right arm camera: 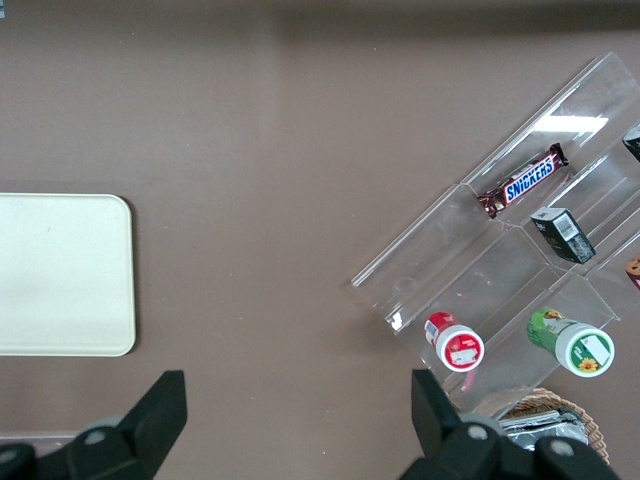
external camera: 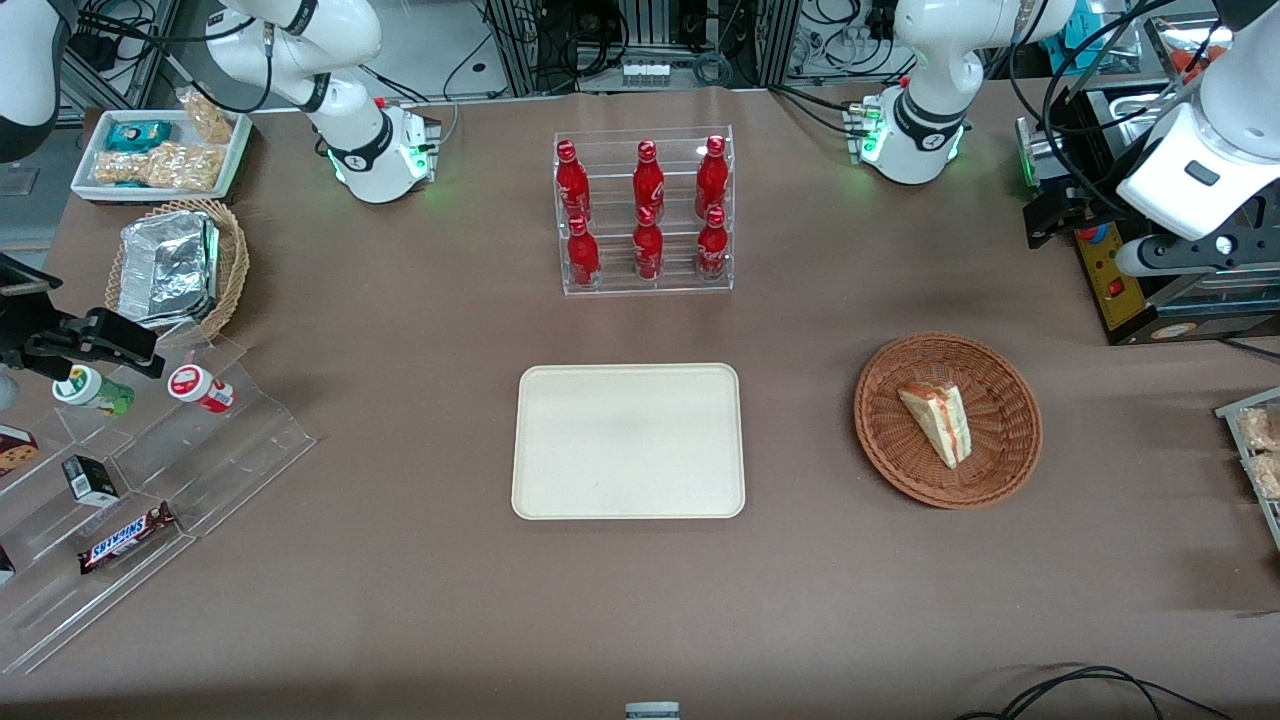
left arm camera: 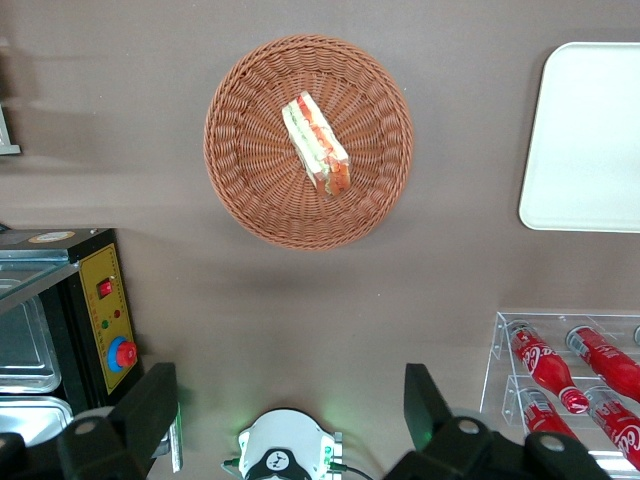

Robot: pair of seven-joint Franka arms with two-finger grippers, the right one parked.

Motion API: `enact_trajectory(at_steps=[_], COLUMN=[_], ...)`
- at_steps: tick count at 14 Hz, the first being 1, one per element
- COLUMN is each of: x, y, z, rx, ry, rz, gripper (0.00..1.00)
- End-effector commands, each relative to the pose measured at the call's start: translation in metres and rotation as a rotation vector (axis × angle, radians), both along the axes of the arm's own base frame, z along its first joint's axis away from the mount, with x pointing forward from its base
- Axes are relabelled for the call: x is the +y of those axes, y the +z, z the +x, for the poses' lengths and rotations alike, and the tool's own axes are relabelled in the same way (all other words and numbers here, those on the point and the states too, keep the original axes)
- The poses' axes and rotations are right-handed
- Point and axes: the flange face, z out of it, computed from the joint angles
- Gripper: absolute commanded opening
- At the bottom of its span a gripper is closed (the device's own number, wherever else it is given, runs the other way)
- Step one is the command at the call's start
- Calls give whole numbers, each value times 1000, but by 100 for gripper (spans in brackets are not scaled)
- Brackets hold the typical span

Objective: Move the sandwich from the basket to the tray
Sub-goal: 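Move the left gripper from rest toward the wicker basket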

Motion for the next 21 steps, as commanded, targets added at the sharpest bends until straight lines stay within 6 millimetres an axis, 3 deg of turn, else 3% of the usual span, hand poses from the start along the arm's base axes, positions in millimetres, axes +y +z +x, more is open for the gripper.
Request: enact_trajectory(at_steps=[1, 9, 11, 14, 19, 21], x=[14, 13, 14, 15, 18, 30], y=[9, 1, -13, -54, -146, -195], z=[-3, -1, 6, 21, 65, 73], rx=[5, 22, 49, 130, 165, 111], ry=[16, 25, 28, 56, 197, 267], rz=[-35, -39, -35, -30, -2, 0], gripper=[100, 100, 100, 100, 100, 100])
